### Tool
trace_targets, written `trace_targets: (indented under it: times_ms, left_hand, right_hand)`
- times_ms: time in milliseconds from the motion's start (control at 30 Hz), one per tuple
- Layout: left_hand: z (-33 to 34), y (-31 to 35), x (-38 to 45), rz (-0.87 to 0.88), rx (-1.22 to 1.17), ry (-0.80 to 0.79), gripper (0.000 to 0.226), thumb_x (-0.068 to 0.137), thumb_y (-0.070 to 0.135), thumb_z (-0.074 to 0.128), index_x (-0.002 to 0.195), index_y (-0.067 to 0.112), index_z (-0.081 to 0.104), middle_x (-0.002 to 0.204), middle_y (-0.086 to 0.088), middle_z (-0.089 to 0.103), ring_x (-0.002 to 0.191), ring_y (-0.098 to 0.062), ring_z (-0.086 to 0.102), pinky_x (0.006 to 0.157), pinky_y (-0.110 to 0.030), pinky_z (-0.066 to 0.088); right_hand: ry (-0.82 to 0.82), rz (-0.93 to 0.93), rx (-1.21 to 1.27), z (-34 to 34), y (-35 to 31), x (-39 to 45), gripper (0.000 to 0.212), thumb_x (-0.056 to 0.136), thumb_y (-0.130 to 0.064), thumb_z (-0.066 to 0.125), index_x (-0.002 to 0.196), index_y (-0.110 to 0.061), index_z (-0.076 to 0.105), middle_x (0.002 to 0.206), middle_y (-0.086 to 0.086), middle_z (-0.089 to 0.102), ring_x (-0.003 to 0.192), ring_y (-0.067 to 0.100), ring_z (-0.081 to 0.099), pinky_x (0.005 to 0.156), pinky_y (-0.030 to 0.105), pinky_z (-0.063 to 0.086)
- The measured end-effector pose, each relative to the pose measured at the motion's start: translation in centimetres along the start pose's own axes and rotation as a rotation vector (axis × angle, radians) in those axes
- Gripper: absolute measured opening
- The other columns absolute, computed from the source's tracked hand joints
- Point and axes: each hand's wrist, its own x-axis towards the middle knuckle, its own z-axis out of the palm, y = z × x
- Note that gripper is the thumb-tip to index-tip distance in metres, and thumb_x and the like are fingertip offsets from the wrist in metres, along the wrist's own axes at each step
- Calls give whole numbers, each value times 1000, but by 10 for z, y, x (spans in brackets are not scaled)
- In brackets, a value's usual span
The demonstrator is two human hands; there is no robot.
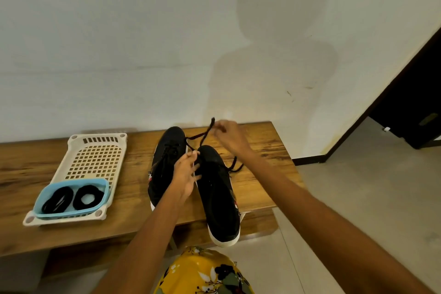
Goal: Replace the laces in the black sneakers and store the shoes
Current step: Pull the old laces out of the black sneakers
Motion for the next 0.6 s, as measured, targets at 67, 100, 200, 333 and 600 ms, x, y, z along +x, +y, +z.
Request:
trace_targets:
  times_ms: [67, 100, 200, 333, 600]
  left_hand:
    - [4, 8, -2, 63, 51, -34, 15, 95, 18, 51, 82, 19, 60, 96, 1, 60, 95, -16, 53, 79, -41, 43]
    - [9, 11, -2, 104, 94, -61, 16, 94, 20, 52, 80, 20, 60, 92, 2, 61, 91, -14, 53, 75, -36, 42]
    - [25, 19, -3, 184, 190, -91, 17, 94, 21, 54, 78, 19, 59, 84, 1, 60, 82, -10, 55, 60, -16, 46]
    - [17, 8, 12, 176, 301, 12, 19, 98, 15, 45, 87, 16, 60, 96, -6, 62, 93, -18, 59, 67, -18, 48]
    - [0, -38, 2, 338, 933, 222, 49, 83, 23, 68, 125, 15, 45, 133, -8, 36, 127, -26, 35, 94, -37, 42]
  right_hand:
    - [-212, -79, -310, 16, 33, -12, 26, 91, -17, 58, 115, -10, 65, 108, 10, 67, 99, 22, 62, 82, 32, 47]
    - [-287, -109, -405, 24, 44, -17, 26, 90, -20, 60, 113, -11, 67, 107, 10, 67, 98, 24, 62, 77, 31, 46]
    - [-252, -95, -457, 32, 55, -24, 24, 92, -28, 58, 103, -11, 71, 99, 10, 69, 93, 25, 63, 66, 29, 40]
    - [-165, -81, -328, 22, 39, -13, 24, 95, -25, 54, 95, -7, 69, 82, 9, 68, 74, 20, 64, 62, 31, 44]
    - [73, 96, -80, -16, 22, 14, 22, 97, -22, 53, 95, -2, 64, 78, 10, 67, 48, 8, 64, 46, 15, 48]
